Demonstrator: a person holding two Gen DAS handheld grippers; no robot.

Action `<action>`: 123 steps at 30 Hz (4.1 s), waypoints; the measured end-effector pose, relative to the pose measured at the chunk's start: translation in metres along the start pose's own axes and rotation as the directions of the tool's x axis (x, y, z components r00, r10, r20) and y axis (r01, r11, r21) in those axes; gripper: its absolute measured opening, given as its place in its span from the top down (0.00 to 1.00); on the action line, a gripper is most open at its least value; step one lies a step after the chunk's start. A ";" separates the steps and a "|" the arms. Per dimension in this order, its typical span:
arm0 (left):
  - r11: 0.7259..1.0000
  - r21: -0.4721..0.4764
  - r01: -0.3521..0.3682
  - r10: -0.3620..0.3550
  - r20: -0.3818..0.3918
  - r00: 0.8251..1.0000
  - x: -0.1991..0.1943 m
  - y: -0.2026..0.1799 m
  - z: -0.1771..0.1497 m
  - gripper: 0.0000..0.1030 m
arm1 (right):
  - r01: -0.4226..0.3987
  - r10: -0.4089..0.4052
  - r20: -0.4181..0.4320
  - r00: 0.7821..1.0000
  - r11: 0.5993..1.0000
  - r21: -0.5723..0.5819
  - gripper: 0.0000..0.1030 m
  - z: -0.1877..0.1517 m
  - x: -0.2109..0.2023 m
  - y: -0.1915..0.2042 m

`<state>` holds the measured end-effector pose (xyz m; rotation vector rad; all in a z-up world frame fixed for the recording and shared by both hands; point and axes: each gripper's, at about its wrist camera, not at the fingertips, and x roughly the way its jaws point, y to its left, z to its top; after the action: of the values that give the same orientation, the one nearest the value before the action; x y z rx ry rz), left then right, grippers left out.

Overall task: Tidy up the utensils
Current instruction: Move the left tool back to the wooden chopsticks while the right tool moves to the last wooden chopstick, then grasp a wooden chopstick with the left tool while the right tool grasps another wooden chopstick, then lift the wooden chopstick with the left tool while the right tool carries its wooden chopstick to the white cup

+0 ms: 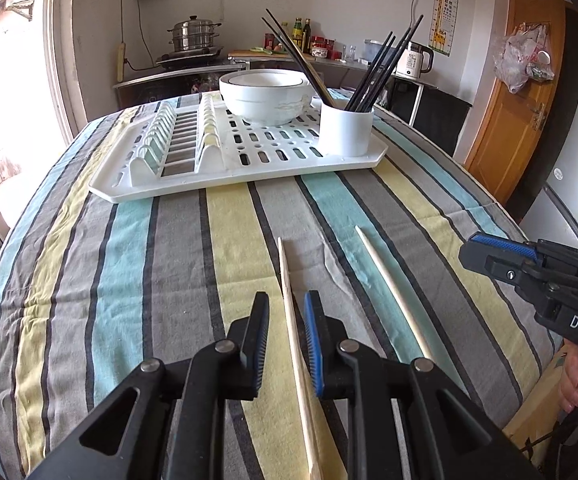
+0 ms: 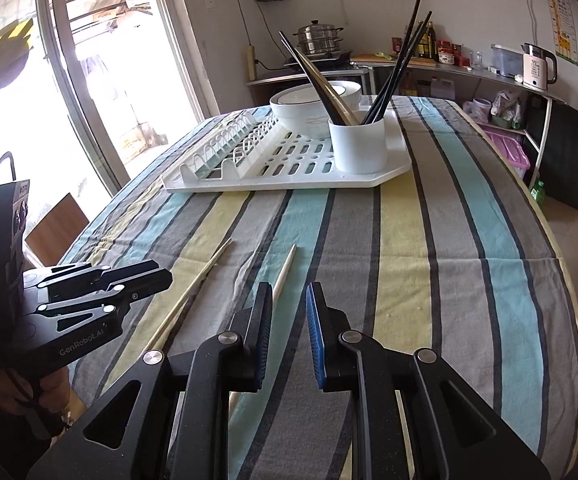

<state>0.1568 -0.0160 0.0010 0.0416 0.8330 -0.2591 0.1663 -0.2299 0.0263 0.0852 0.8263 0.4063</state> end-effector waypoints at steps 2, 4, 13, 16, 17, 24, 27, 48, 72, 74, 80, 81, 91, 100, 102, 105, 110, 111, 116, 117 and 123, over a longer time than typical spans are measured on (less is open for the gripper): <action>1.000 0.002 -0.002 0.002 -0.028 1.000 0.010 0.000 0.004 0.82 | -0.007 0.007 -0.027 1.000 1.000 0.002 0.83 0.002 0.011 0.001; 1.000 0.009 0.007 -0.006 -0.055 0.998 0.020 0.000 0.007 0.81 | -0.012 0.012 -0.046 0.999 1.000 0.002 0.83 0.005 0.021 0.002; 0.999 0.029 -0.019 0.022 -0.109 0.994 0.043 0.002 0.018 0.82 | 0.004 -0.006 -0.127 0.992 1.000 -0.020 0.83 0.019 0.063 0.008; 0.999 0.030 -0.021 0.024 -0.106 0.994 0.046 0.003 0.020 0.82 | 0.017 -0.020 -0.141 0.990 1.000 -0.026 0.83 0.021 0.071 0.009; 0.999 0.031 -0.021 0.025 -0.105 0.994 0.047 0.004 0.021 0.82 | 0.021 -0.025 -0.145 0.989 0.999 -0.030 0.83 0.022 0.074 0.009; 0.999 0.016 -0.042 0.043 -0.098 0.994 0.049 0.010 0.023 0.86 | 0.056 -0.065 -0.157 0.985 0.996 -0.063 0.84 0.029 0.083 0.013; 0.999 0.007 -0.046 0.047 -0.101 0.994 0.049 0.011 0.023 0.87 | 0.083 -0.098 -0.162 0.982 0.992 -0.100 0.85 0.029 0.085 0.019; 1.000 -0.014 -0.019 0.017 -0.100 0.995 0.035 0.016 0.043 0.93 | 0.022 -0.025 -0.093 0.995 0.999 -0.036 0.93 0.045 0.052 0.004; 1.000 -0.007 0.007 -0.007 -0.059 0.998 0.005 0.015 0.061 0.93 | -0.009 0.012 0.068 0.998 0.999 -0.039 0.95 0.065 -0.012 0.005; 1.000 -0.026 -0.009 0.006 -0.119 0.993 0.025 0.019 0.057 0.93 | -0.009 0.011 0.067 0.998 0.999 -0.036 0.95 0.065 -0.011 0.003; 0.996 -0.064 -0.055 0.039 -0.221 0.974 0.064 0.028 0.051 0.93 | -0.014 0.016 0.065 0.998 0.999 -0.035 0.95 0.065 -0.010 -0.001; 0.996 -0.069 -0.049 0.031 -0.237 0.971 0.069 0.028 0.050 0.92 | -0.014 0.016 0.064 0.998 0.999 -0.034 0.95 0.065 -0.010 -0.001; 0.997 -0.021 -0.070 0.062 -0.245 0.967 0.075 0.018 0.057 0.89 | -0.017 0.019 0.066 0.998 0.999 -0.027 0.95 0.064 -0.010 -0.003; 0.995 -0.088 -0.040 0.027 -0.146 0.989 0.043 0.030 0.071 0.95 | -0.017 0.019 0.091 0.996 1.000 -0.024 0.95 0.066 -0.020 -0.005; 0.995 -0.097 -0.028 0.017 -0.107 0.994 0.028 0.032 0.076 0.95 | -0.017 0.019 0.099 0.995 1.000 -0.024 0.95 0.067 -0.023 -0.005; 0.995 -0.099 -0.015 0.010 -0.042 0.999 0.003 0.033 0.083 0.95 | -0.017 0.020 0.110 0.994 1.000 -0.027 0.95 0.068 -0.028 -0.004; 0.995 -0.095 0.009 -0.005 0.043 0.999 -0.031 0.033 0.089 0.95 | -0.017 0.021 0.126 0.992 0.999 -0.032 0.96 0.067 -0.035 -0.002; 0.996 -0.093 0.012 -0.007 0.058 0.998 -0.037 0.032 0.089 0.95 | -0.017 0.021 0.130 0.991 0.999 -0.034 0.96 0.067 -0.037 -0.002; 0.997 -0.077 0.026 -0.018 0.104 0.994 -0.059 0.028 0.087 0.95 | -0.013 0.018 0.149 0.989 0.999 -0.034 0.96 0.067 -0.045 -0.001; 0.997 -0.072 0.028 -0.020 0.111 0.994 -0.062 0.026 0.086 0.95 | -0.013 0.018 0.154 0.988 0.999 -0.033 0.96 0.068 -0.047 -0.001; 0.998 -0.055 0.044 -0.036 0.141 0.989 -0.073 0.020 0.090 0.95 | -0.011 0.016 0.180 0.983 0.999 -0.033 0.96 0.071 -0.056 -0.002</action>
<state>0.1803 0.0062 0.1139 -0.0467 0.7022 -0.2723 0.1847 -0.2470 0.1135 0.0964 0.6404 0.4182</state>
